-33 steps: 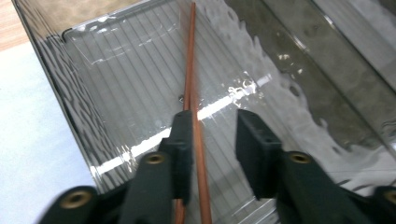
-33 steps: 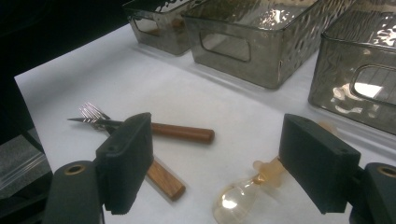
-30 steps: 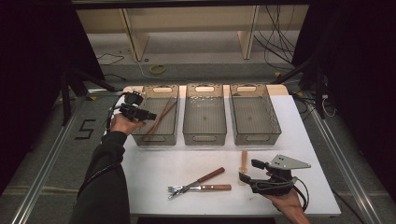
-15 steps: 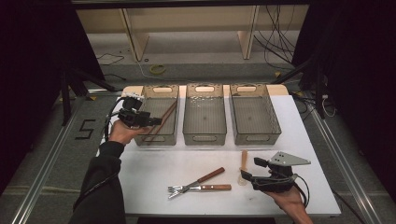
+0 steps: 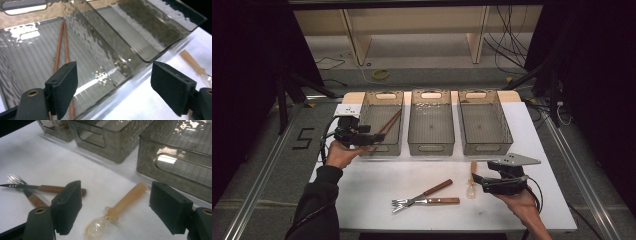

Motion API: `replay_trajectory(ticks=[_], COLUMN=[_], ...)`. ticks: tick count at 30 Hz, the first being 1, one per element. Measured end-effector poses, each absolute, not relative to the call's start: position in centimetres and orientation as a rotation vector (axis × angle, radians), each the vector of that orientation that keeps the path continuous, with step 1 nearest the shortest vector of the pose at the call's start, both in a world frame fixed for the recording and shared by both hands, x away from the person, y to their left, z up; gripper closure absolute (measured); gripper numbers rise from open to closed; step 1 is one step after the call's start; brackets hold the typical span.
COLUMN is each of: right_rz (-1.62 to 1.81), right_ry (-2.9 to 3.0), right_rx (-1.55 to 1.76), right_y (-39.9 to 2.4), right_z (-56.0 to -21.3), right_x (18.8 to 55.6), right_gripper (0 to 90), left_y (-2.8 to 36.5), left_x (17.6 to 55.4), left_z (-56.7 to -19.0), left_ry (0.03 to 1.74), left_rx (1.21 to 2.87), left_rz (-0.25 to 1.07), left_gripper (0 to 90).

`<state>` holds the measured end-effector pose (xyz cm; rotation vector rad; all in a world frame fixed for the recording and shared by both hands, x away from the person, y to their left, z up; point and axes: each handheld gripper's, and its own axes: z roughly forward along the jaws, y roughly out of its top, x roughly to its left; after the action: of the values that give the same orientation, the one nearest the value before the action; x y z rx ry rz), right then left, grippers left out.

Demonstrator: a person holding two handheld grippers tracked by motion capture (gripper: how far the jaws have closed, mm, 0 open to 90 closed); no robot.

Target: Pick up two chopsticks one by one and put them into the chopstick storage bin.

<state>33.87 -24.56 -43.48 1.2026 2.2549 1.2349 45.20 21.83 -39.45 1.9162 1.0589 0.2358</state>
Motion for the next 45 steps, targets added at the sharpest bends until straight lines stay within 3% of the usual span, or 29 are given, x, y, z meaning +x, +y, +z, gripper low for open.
replay_trajectory(ticks=[45], right_rz=[0.880], right_ry=[2.434], right_rx=[1.323], right_y=[-22.6], right_z=[-44.6], right_x=[38.3], right_gripper=[26.5], left_y=[22.3], left_x=[38.8], left_z=[-43.9], left_ry=[1.010], left_rx=[1.830], left_rz=[0.292], left_gripper=[18.6])
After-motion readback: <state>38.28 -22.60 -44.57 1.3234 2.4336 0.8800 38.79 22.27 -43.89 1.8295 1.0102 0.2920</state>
